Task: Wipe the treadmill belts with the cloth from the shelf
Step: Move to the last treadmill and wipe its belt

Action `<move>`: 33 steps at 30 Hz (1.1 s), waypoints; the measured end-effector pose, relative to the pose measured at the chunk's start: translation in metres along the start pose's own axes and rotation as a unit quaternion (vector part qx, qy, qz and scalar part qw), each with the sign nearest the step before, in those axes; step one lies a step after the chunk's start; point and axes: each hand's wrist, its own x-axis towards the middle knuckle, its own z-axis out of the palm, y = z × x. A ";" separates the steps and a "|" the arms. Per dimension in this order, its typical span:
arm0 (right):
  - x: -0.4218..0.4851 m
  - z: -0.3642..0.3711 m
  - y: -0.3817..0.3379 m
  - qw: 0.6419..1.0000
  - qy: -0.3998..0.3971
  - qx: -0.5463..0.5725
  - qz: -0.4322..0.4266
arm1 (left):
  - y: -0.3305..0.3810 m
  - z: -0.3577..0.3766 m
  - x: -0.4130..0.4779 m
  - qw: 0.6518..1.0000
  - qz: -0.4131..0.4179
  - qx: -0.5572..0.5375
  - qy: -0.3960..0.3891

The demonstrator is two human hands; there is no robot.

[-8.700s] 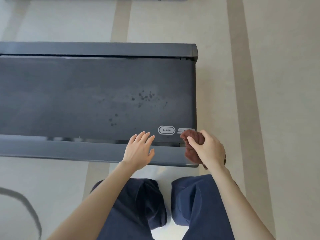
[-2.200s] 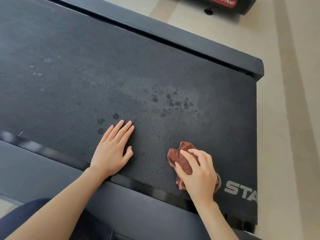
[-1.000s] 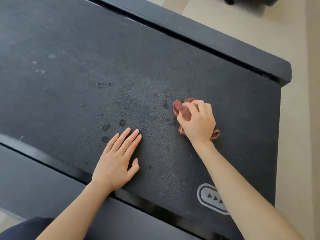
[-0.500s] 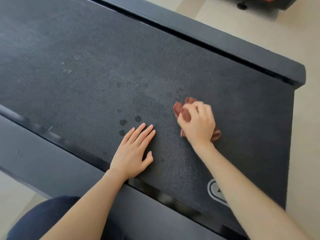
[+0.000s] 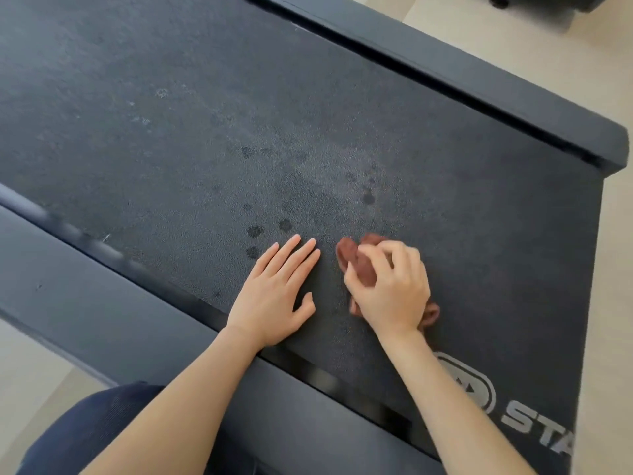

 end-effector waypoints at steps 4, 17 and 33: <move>0.066 0.034 0.012 0.999 -0.025 -0.038 0.013 | -0.002 -0.004 0.002 1.000 0.004 0.011 -0.006; -0.040 -0.037 -0.012 0.992 -0.092 -0.047 0.070 | -0.006 -0.022 -0.014 0.993 0.111 0.043 0.009; 0.065 0.055 -0.029 0.996 -0.025 -0.077 0.023 | -0.118 -0.026 -0.003 0.986 -0.155 0.061 0.028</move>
